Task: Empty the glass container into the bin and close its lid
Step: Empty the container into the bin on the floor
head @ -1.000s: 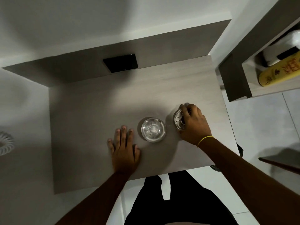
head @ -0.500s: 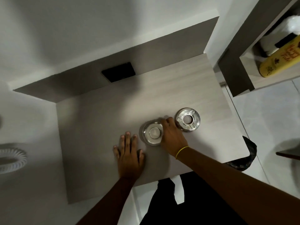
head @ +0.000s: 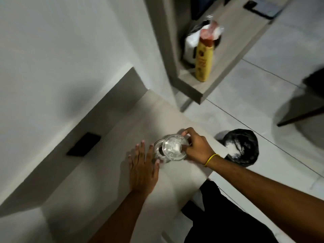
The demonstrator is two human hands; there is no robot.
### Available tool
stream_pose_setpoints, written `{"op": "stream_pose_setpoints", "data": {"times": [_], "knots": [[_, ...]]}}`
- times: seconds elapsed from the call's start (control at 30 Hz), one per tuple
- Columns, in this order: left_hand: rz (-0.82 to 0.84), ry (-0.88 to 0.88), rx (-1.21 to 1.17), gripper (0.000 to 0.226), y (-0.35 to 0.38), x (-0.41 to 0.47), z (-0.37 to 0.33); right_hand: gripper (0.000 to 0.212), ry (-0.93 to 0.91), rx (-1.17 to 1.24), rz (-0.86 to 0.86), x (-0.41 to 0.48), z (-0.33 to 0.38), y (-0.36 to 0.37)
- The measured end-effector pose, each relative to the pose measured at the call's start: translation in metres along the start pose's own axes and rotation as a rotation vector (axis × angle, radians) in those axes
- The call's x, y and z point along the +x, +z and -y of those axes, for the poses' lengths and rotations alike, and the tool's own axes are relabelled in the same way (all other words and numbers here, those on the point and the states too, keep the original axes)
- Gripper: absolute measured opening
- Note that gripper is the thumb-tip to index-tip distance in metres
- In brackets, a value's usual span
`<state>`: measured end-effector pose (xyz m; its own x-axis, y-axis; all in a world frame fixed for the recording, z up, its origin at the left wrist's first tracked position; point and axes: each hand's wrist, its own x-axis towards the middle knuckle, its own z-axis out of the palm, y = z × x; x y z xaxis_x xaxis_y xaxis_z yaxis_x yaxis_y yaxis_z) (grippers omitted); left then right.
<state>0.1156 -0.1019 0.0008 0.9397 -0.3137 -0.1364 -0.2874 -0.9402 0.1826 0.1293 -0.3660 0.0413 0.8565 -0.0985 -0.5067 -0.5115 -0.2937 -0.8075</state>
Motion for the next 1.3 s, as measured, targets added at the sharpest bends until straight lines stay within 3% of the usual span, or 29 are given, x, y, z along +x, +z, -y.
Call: {"op": "stream_pose_setpoints", "data": {"times": [0.2, 0.4, 0.5, 0.73, 0.87, 0.97, 1.1, 1.3], "knots": [[0.048, 0.296, -0.033, 0.069, 0.019, 0.07, -0.125, 0.052, 0.159, 0.309, -0.266, -0.007, -0.077, -0.127], [0.146, 0.583, 0.059, 0.073, 0.06, 0.089, -0.213, 0.06, 0.268, 0.292, -0.569, -0.024, -0.185, -0.206], [0.213, 0.644, 0.113, 0.073, 0.086, 0.1, -0.233, 0.07, 0.274, 0.13, -0.646, -0.024, -0.235, -0.218], [0.216, 0.684, 0.182, 0.069, 0.095, 0.109, -0.231, 0.092, 0.099, -0.355, -0.564, 0.013, -0.308, -0.207], [0.244, 0.68, 0.189, 0.067, 0.099, 0.11, -0.23, 0.077, -0.09, -0.654, -0.477, 0.057, -0.363, -0.187], [0.252, 0.685, 0.232, 0.06, 0.099, 0.111, -0.229, 0.079, -0.222, -0.78, -0.399, 0.087, -0.406, -0.175], [0.197, 0.716, 0.235, 0.05, 0.102, 0.11, -0.227, 0.089, -0.209, -0.9, -0.295, 0.129, -0.466, -0.165], [0.175, 0.71, 0.179, 0.043, 0.104, 0.11, -0.224, 0.068, -0.164, -1.054, -0.154, 0.161, -0.501, -0.158]]}}
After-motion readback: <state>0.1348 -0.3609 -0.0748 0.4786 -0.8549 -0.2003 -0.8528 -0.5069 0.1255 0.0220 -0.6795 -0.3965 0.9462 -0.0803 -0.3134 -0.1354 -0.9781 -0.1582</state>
